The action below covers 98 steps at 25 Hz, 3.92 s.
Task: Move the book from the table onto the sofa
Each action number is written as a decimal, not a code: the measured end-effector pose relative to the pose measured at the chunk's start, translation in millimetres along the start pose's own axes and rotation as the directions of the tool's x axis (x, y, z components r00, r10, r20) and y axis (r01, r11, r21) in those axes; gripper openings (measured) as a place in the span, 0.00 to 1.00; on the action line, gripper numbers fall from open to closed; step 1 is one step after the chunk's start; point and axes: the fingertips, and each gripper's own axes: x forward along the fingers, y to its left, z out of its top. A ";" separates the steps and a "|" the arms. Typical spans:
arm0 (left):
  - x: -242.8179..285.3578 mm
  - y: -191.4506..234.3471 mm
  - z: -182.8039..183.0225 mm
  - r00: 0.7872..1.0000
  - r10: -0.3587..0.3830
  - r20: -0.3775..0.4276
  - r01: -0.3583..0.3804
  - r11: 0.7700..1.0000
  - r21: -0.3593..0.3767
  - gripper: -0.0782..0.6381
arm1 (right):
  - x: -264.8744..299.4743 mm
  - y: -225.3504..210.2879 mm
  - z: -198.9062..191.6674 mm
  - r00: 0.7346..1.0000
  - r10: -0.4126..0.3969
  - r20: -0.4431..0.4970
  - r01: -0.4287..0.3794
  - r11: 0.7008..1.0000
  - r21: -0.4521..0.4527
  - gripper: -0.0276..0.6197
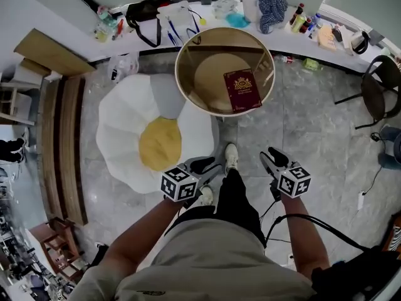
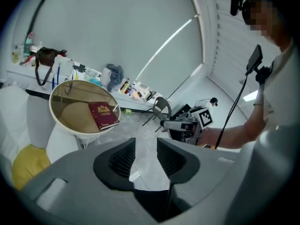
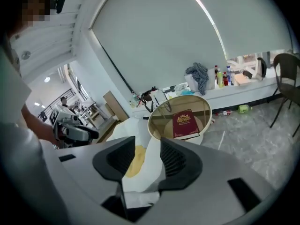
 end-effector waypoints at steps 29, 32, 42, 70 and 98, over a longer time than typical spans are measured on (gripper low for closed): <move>305.1 340.6 62.2 0.973 0.184 -0.141 -0.216 0.940 -0.264 0.39 | 326.9 -290.7 31.2 0.974 0.147 -0.173 -0.105 0.966 0.235 0.33; 316.0 347.3 52.0 0.975 0.167 -0.147 -0.205 0.931 -0.302 0.39 | 332.3 -292.4 20.7 0.970 0.165 -0.178 -0.112 0.956 0.272 0.31; 305.9 346.2 51.4 0.981 0.178 -0.076 -0.194 0.907 -0.373 0.39 | 327.3 -277.2 18.9 0.978 0.156 -0.139 -0.101 0.935 0.341 0.24; 21.0 392.3 -109.3 0.895 0.437 0.091 -0.317 0.767 -0.558 0.39 | 396.4 21.2 -90.7 0.864 0.377 -0.334 -0.323 0.924 0.207 0.21; 98.7 525.4 -285.6 0.941 0.320 0.107 -0.186 0.757 -0.626 0.40 | 506.1 -24.6 -260.8 0.811 0.221 -0.541 -0.244 0.969 0.031 0.23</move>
